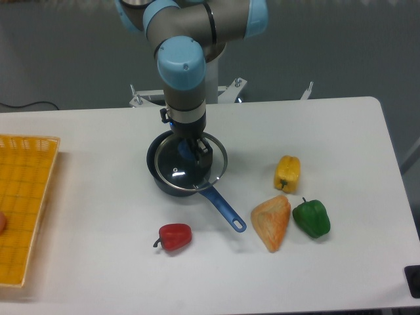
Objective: Place the lid on the table
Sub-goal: 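Grip the glass lid knob and lift the lid off the saucepan, then carry the glass lid away from the saucepan past the yellow pepper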
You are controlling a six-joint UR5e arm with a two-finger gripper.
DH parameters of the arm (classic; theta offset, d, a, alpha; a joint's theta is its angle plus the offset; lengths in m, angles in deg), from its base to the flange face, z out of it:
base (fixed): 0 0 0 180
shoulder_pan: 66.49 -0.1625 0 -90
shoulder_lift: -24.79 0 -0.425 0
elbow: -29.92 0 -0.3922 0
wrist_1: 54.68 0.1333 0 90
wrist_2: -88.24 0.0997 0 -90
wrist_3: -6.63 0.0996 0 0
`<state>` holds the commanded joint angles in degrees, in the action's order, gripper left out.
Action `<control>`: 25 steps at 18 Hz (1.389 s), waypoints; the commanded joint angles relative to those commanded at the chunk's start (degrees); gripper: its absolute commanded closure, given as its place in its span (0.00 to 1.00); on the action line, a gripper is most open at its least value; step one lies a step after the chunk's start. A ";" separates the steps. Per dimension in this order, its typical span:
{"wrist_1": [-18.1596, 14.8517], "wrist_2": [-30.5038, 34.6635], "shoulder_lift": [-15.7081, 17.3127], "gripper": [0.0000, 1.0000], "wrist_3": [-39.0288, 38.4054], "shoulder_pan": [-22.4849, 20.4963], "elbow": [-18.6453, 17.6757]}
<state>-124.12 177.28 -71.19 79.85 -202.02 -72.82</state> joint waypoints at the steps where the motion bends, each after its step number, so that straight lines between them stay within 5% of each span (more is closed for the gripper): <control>1: 0.09 0.00 0.00 0.44 0.00 0.00 -0.09; 20: 0.79 0.00 -1.75 0.44 4.30 -5.97 2.19; 25: 0.62 0.62 -1.93 0.44 10.71 -7.29 0.62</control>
<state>-123.50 177.89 -73.12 90.56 -209.31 -72.21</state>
